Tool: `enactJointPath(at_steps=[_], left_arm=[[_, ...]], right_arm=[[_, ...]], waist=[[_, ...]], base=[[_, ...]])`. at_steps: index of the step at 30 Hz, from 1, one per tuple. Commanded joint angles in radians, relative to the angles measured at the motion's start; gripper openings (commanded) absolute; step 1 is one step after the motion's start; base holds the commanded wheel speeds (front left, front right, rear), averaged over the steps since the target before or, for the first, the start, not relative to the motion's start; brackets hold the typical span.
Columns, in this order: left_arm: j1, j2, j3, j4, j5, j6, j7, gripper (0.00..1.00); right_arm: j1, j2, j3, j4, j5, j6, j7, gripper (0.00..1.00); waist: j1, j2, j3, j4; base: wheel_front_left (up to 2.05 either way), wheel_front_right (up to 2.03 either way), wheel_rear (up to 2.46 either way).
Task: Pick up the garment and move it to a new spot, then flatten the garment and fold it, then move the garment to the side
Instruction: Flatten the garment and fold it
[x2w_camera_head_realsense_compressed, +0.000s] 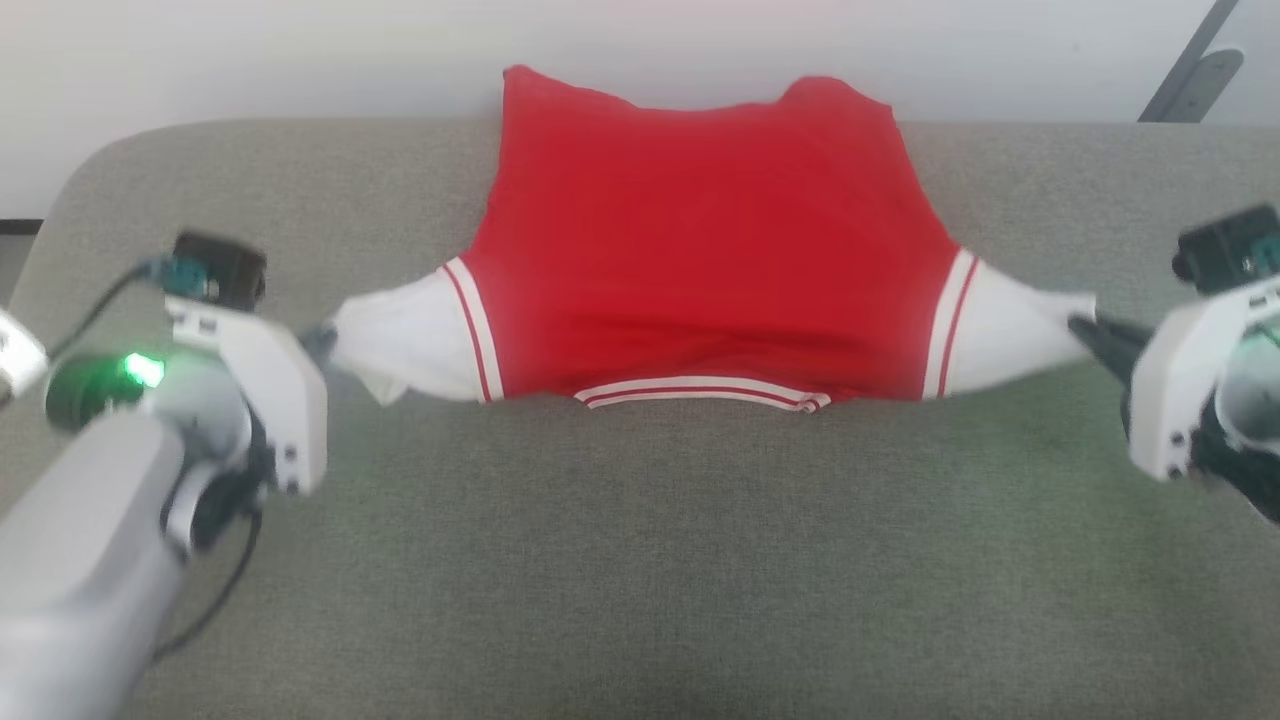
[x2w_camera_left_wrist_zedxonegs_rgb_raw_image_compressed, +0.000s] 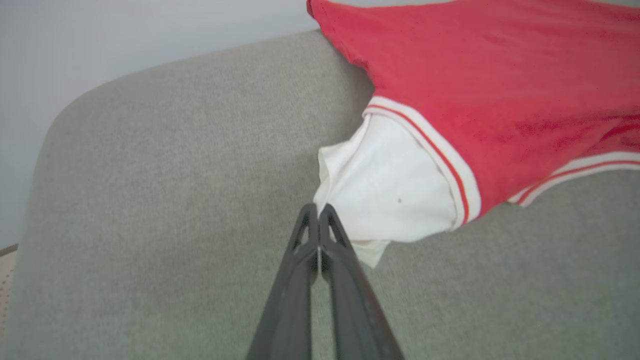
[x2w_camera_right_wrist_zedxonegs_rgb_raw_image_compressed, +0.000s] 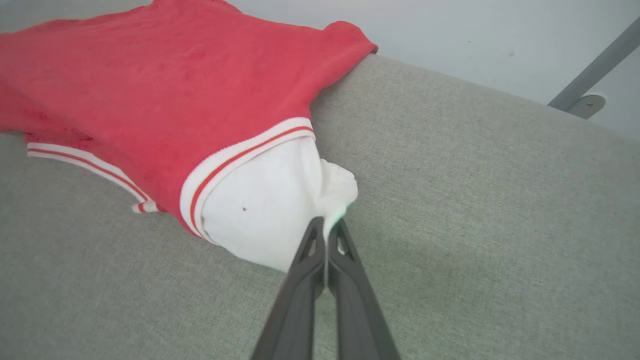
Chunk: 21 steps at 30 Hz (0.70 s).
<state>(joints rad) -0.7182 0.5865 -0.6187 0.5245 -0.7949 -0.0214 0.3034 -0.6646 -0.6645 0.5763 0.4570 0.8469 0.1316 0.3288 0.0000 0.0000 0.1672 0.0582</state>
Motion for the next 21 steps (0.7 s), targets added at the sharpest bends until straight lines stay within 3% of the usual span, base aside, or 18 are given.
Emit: enactJointPath(at_steps=[1,7,12,17,21], left_arm=[[0.061,0.034,0.011,-0.09,-0.017,0.039,0.037,0.0],[0.309,0.19,0.059,-0.548,-0.07,0.256,0.169,0.0],[0.473,0.294,0.095,-0.825,-0.081,0.421,0.224,0.0],[0.6,0.355,0.115,-1.001,-0.083,0.539,0.244,0.0],[0.675,0.374,0.121,-1.067,-0.077,0.6,0.231,0.0]], right_arm=[[0.037,-0.032,0.002,-0.05,0.026,-0.002,0.033,0.0],[0.187,-0.152,-0.006,-0.254,0.106,-0.002,0.159,0.0],[0.33,-0.245,-0.044,-0.387,0.192,-0.002,0.25,0.0],[0.479,-0.319,-0.102,-0.491,0.265,-0.002,0.319,0.0],[0.58,-0.33,-0.177,-0.519,0.267,-0.002,0.315,0.0]], waist=[[0.0,0.0,-0.004,-0.001],[0.0,0.0,-0.002,-0.003],[0.0,0.0,0.015,0.003],[0.0,0.0,0.036,0.007],[0.0,0.0,0.054,0.012]], base=[[0.0,0.0,0.0],[0.0,0.0,0.0],[0.0,0.0,0.0],[0.0,0.0,0.0],[0.0,0.0,0.0]])
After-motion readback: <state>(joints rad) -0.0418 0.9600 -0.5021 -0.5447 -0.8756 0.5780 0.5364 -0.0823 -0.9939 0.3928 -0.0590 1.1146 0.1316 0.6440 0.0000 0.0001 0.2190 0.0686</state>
